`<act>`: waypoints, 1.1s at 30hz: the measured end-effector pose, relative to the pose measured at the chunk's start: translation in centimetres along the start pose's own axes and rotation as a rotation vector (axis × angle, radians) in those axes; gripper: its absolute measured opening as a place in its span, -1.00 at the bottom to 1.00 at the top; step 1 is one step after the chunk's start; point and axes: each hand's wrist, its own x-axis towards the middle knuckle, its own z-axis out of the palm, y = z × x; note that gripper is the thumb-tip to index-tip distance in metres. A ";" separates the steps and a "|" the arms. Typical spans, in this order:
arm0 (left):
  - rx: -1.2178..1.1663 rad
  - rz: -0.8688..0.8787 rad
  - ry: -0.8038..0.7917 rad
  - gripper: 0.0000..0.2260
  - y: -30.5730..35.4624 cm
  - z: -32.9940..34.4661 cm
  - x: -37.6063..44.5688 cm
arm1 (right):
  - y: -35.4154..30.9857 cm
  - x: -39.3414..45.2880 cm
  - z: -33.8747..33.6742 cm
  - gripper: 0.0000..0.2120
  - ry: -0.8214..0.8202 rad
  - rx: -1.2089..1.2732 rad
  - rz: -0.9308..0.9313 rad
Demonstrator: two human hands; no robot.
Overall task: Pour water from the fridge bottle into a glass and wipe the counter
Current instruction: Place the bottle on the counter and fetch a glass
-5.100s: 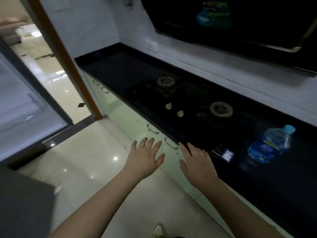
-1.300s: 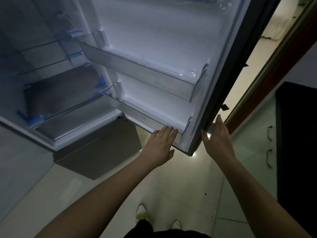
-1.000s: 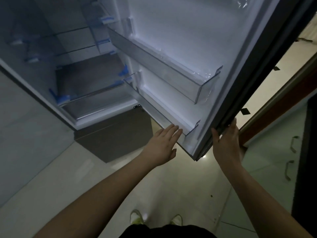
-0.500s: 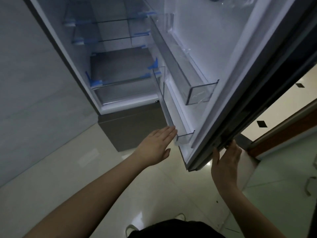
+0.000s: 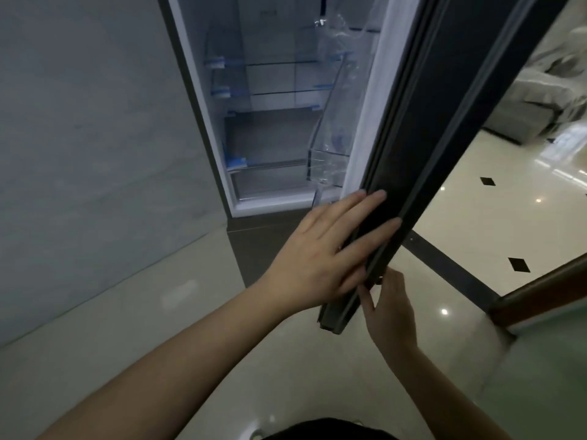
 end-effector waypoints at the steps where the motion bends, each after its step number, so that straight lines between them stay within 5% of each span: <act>1: 0.002 -0.007 0.008 -0.50 -0.2 -0.4 -0.1 | -0.7 0.4 0.5 -0.51 -0.019 -0.008 -0.016; 6: 0.106 -0.059 -0.042 -0.50 -2.5 -2.1 -1.4 | -4.5 2.2 3.9 -0.33 -0.076 -0.060 -0.087; 20: 0.271 -0.358 -0.181 -0.37 -10.9 -6.5 -4.9 | -12.1 7.0 11.2 -0.25 -0.280 -0.027 -0.169; 28: 0.295 -0.580 -0.209 -0.33 -15.1 -6.8 -4.5 | -13.7 12.1 12.6 -0.26 -0.338 -0.124 -0.402; 33: 0.517 -0.622 -0.124 -0.40 -17.5 -5.7 -3.6 | -13.4 15.8 13.7 -0.30 -0.304 -0.303 -0.611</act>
